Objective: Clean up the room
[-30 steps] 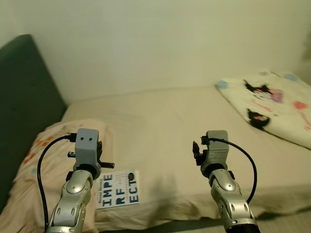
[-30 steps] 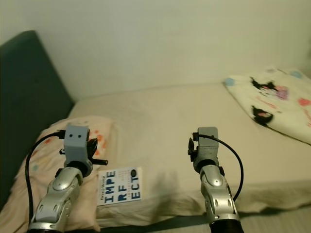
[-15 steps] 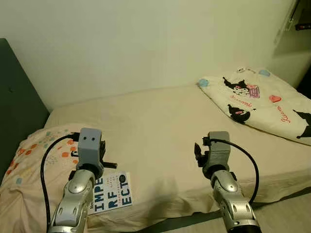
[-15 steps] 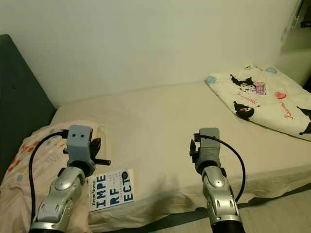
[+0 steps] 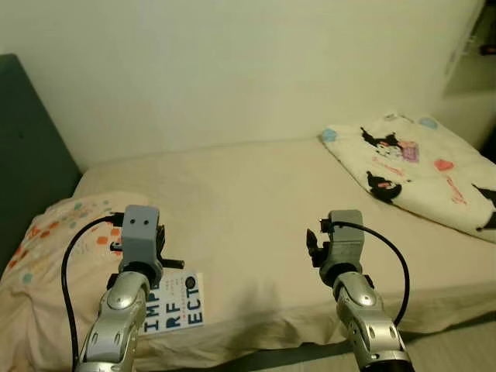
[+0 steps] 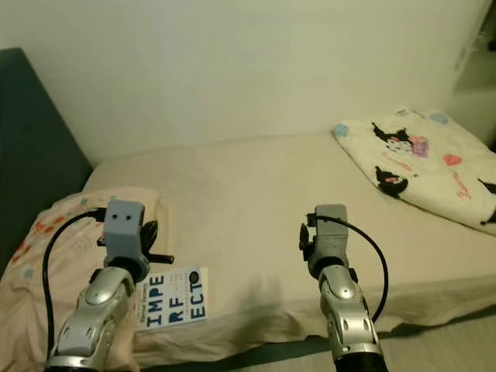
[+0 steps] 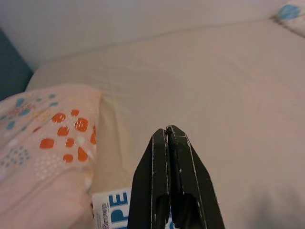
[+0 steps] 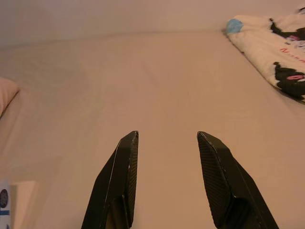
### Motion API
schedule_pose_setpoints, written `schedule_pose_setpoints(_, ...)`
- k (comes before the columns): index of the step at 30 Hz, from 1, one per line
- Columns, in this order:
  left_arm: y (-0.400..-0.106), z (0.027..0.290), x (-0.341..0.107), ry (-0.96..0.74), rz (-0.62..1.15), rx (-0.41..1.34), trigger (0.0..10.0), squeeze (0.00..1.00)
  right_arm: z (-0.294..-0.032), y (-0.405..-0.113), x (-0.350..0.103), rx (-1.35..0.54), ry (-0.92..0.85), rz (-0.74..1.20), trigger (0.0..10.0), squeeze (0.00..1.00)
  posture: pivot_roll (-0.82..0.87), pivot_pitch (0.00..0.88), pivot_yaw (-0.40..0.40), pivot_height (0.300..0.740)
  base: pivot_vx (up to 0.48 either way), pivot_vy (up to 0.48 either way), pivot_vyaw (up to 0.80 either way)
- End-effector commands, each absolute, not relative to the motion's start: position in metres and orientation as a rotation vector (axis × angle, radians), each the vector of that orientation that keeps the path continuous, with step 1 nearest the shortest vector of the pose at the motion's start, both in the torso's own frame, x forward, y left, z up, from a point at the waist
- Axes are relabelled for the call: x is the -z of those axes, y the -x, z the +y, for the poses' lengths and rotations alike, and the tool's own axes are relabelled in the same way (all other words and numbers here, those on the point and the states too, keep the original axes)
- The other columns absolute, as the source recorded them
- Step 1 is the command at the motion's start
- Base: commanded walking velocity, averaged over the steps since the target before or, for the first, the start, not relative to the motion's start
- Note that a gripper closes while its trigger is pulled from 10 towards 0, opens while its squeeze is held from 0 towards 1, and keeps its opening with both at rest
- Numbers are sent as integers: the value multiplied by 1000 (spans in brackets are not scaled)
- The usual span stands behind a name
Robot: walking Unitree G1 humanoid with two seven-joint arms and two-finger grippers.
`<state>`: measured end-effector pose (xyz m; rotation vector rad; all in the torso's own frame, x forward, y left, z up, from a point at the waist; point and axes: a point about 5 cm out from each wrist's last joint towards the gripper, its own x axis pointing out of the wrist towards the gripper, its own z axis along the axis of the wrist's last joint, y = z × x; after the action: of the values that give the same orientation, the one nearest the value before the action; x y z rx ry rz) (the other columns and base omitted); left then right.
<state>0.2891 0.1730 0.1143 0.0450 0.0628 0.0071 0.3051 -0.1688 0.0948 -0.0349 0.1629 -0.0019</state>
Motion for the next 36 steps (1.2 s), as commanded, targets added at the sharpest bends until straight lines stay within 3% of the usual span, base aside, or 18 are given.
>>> schedule_pose_setpoints(1, -288, 171, -113, -45, 69, -1, 10000, 0, -173, -304, -95, 13, 31, 169, 10000, 0, -93, 50, 21, 732, 0, -439, 0)
schedule_pose_setpoints(18, -287, 173, -110, -50, 89, -8, 10000, 0, -176, -303, -95, 17, 59, 189, 10000, 0, -95, 48, 22, 732, 0, -444, 0)
schedule_pose_setpoints(36, -286, 172, -109, -54, 97, -1, 10000, 0, -178, -301, -93, 24, 81, 200, 10000, 0, -94, 61, 31, 732, 0, -443, 782)
